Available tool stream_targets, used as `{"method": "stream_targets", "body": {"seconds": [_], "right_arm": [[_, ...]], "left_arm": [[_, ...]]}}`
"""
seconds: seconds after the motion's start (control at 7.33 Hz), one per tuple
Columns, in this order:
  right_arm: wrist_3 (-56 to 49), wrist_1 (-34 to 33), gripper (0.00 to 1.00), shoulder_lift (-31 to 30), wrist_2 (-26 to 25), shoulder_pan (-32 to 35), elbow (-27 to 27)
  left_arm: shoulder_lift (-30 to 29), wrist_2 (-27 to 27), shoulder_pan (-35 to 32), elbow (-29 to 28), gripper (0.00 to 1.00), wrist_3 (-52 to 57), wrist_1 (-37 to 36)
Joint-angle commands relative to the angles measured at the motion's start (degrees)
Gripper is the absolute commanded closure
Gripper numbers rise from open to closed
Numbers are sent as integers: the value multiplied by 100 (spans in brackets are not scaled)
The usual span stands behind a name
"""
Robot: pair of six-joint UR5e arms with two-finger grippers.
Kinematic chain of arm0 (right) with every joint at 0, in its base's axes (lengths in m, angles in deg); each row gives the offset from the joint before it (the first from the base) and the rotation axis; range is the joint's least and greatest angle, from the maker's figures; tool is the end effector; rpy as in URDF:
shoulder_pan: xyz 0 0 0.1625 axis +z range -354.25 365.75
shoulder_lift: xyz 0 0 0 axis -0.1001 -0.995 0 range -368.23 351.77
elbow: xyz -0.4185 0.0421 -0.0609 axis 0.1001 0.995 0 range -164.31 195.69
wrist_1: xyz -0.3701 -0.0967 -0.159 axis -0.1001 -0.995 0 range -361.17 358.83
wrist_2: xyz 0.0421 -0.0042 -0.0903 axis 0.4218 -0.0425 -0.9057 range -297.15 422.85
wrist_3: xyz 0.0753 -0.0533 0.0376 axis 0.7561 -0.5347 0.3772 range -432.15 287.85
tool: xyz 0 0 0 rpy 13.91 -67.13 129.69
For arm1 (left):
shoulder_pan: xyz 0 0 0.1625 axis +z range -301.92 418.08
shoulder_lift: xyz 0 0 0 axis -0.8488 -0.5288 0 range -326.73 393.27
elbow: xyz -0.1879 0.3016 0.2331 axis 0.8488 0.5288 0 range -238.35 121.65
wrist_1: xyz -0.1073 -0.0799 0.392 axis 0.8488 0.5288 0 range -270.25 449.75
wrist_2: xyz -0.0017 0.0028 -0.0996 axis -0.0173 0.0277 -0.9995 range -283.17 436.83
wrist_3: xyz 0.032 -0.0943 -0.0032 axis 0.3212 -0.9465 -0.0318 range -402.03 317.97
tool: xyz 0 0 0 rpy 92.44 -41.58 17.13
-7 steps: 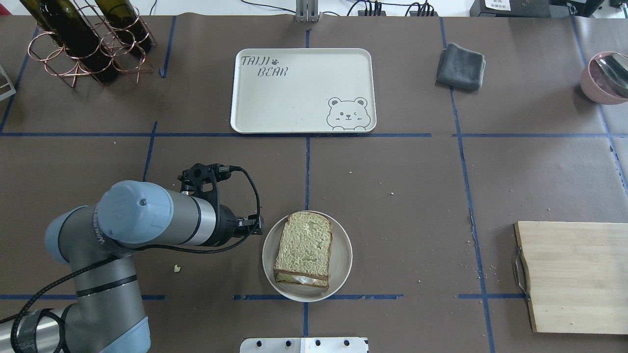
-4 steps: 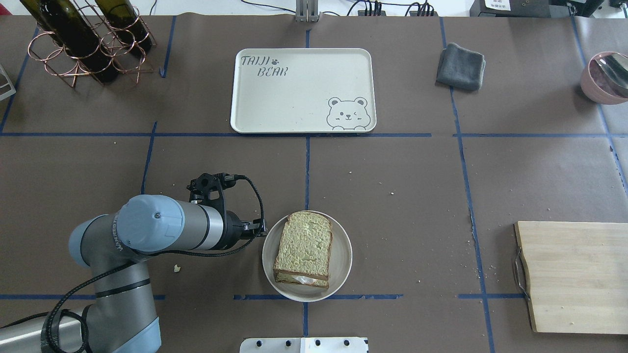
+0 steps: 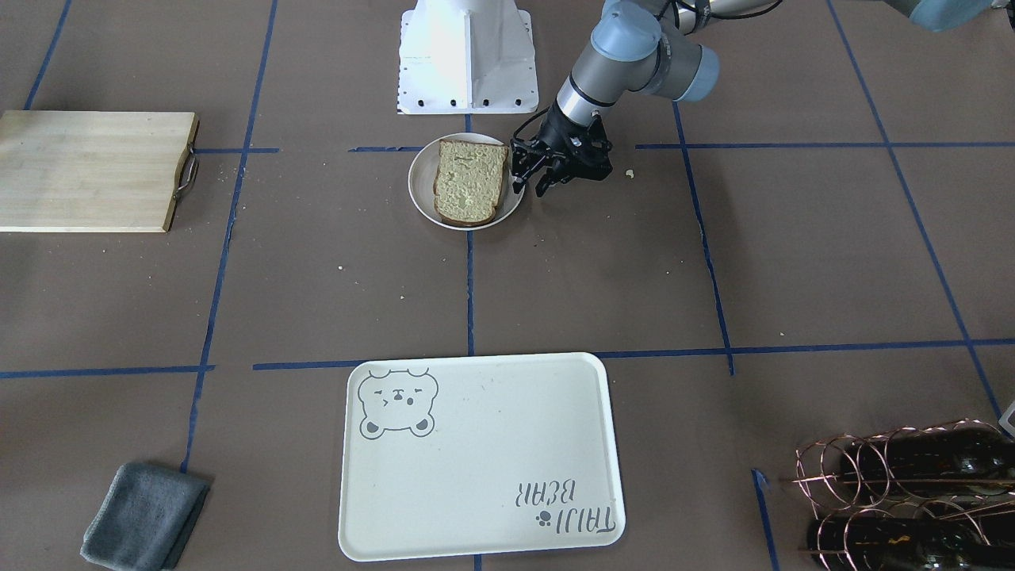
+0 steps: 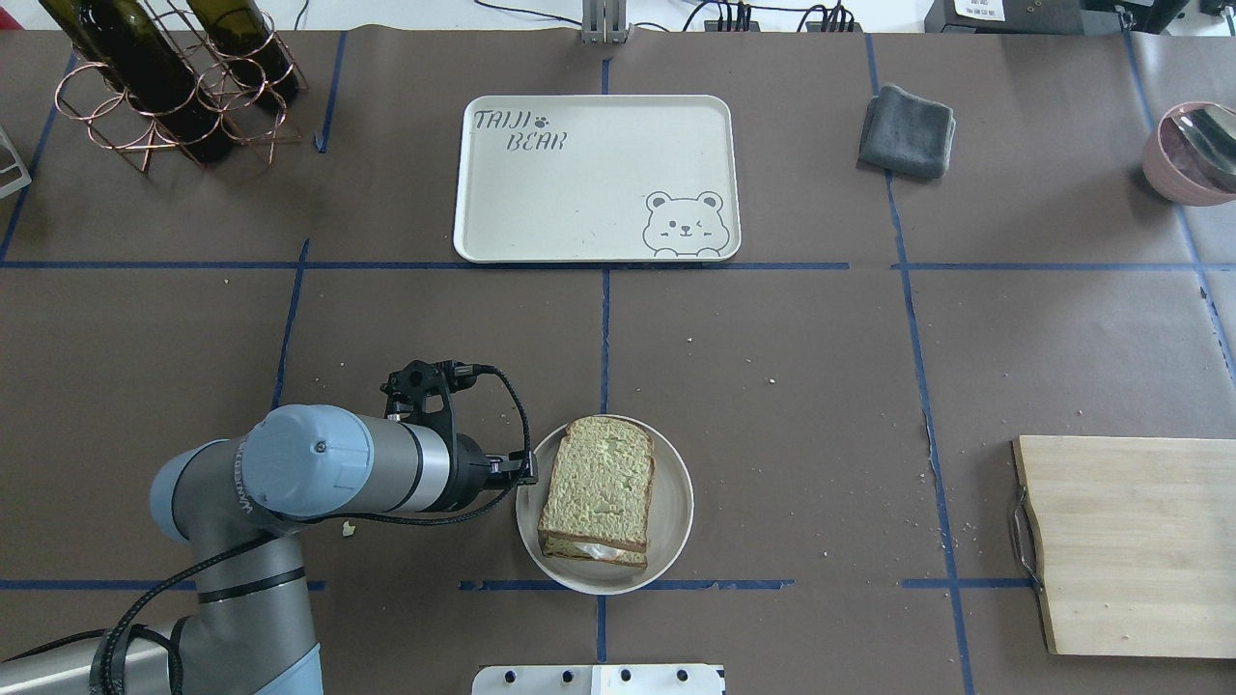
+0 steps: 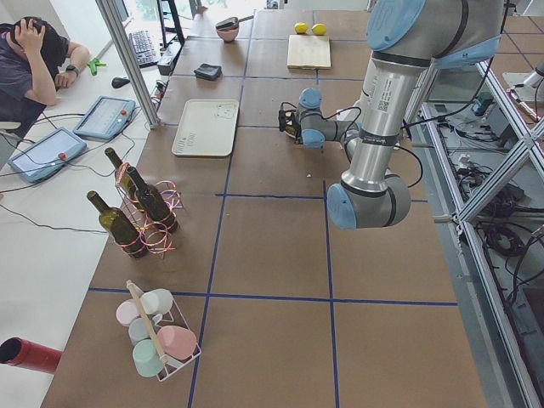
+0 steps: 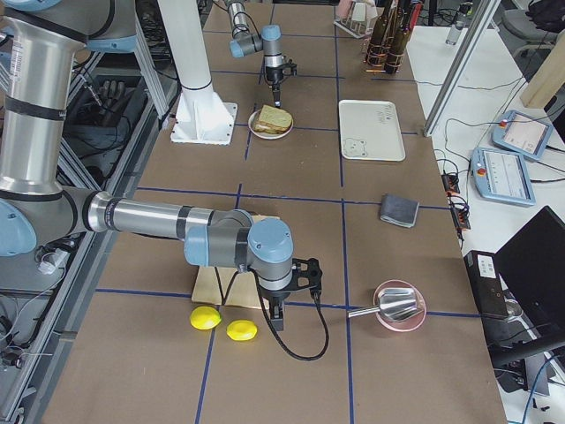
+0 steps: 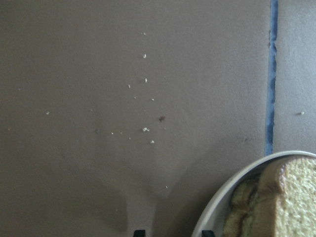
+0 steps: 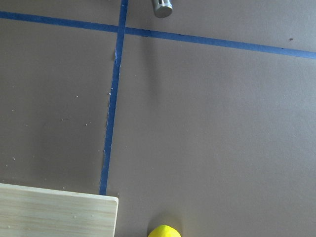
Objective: Make sandwich and place on tray
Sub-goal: 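Move the left gripper toward the plate and grip its rim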
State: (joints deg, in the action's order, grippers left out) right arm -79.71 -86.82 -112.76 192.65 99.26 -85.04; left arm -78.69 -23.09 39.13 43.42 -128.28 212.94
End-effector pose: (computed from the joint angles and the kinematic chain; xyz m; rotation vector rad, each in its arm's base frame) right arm 0.0929 -0.3802 0.6755 0.0761 -0.6907 -0.0708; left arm 0.5434 -0.3093 0.2857 0.0794 1.1727 -0.1329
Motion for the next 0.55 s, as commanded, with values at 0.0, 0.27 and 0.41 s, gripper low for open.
{"method": "stream_targets", "body": {"seconds": [0.0, 0.27, 0.41], "right_arm": [[0, 5, 0, 3, -7, 0, 0], [0, 5, 0, 3, -77, 0, 9], [0, 5, 0, 12, -103, 0, 9]], "left_arm": [[-1, 8, 57, -70, 52, 12, 3], [-1, 8, 250, -79, 61, -6, 3], [-45, 8, 251, -79, 77, -6, 3]]}}
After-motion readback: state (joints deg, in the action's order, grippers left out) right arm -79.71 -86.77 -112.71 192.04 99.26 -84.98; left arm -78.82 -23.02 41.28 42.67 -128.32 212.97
